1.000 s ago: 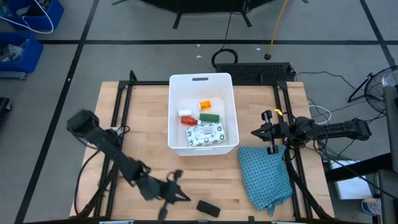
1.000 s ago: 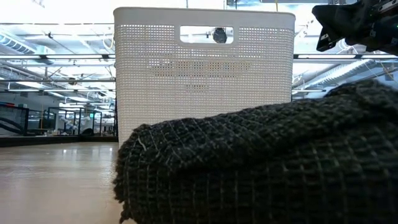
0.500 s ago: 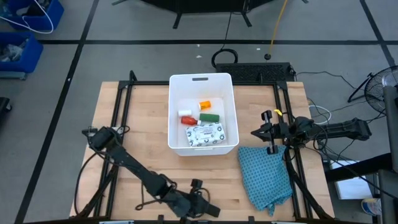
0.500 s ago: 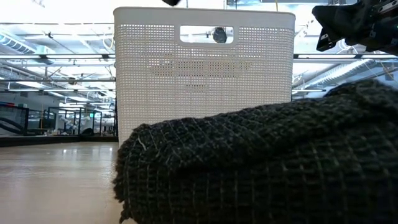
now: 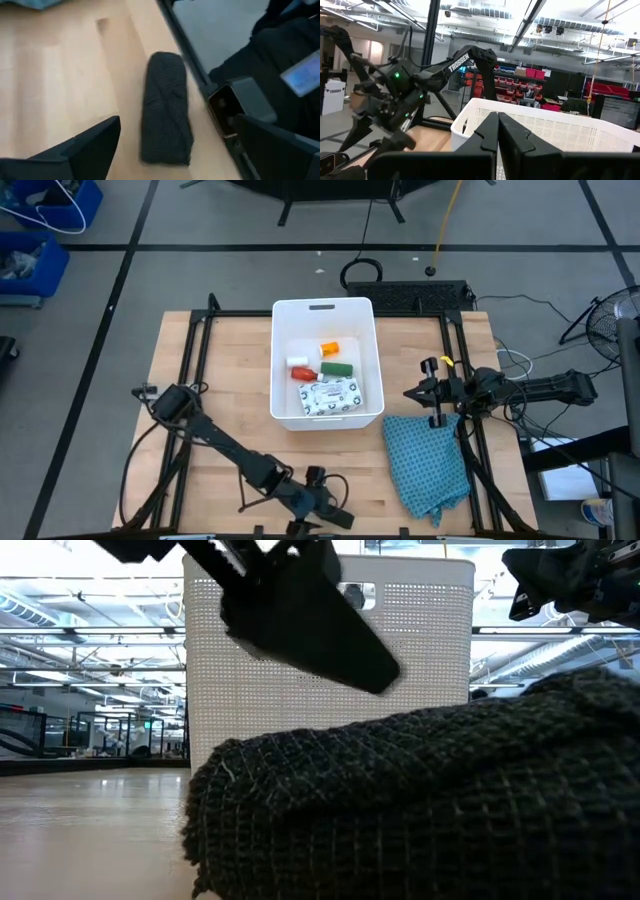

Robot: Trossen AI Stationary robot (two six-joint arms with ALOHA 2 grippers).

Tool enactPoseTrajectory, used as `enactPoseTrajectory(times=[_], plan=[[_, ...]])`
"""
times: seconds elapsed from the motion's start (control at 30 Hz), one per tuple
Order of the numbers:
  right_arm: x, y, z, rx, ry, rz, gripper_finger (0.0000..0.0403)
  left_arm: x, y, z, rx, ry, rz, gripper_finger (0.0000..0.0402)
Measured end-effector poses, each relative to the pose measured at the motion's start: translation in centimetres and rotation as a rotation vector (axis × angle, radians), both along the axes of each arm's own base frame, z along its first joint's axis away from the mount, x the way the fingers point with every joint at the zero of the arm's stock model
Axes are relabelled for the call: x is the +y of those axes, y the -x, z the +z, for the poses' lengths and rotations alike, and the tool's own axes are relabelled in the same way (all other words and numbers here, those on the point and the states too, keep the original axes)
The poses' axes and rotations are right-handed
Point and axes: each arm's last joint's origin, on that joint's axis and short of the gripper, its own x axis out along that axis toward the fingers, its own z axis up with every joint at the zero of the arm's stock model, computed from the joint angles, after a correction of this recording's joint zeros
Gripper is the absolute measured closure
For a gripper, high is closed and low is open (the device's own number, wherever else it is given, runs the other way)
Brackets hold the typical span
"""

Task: Pick & place medical supplies in basket/bin
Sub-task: Put the black bandage into the white bin

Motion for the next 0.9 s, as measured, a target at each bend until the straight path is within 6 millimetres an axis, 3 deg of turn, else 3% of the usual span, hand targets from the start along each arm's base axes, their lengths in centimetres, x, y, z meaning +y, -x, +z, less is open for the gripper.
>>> enactPoseTrajectory(times=[0.27,0.6,0.73,0.9], plan=[[0.0,-0.1,-0.1,0.011,-0.018,0.005,0.0403,-0.1,-0.9,-3.0,0.050,0.050,-0.060,0.0010],[0.0,-0.1,-0.1,0.015,-0.011,0.002,0.0403,0.6,-1.4,-3.4,0.036,0.015,-0.100,0.0015],[0.0,-0.1,-0.2,0.018,-0.007,0.001,0.0403,0.7,-1.4,-3.4,0.039,0.026,-0.145,0.0067],[0.0,-0.1,-0.2,0.017,-0.001,-0.003,0.0403,0.7,-1.5,-3.4,0.064,0.067,-0.174,0.0189]])
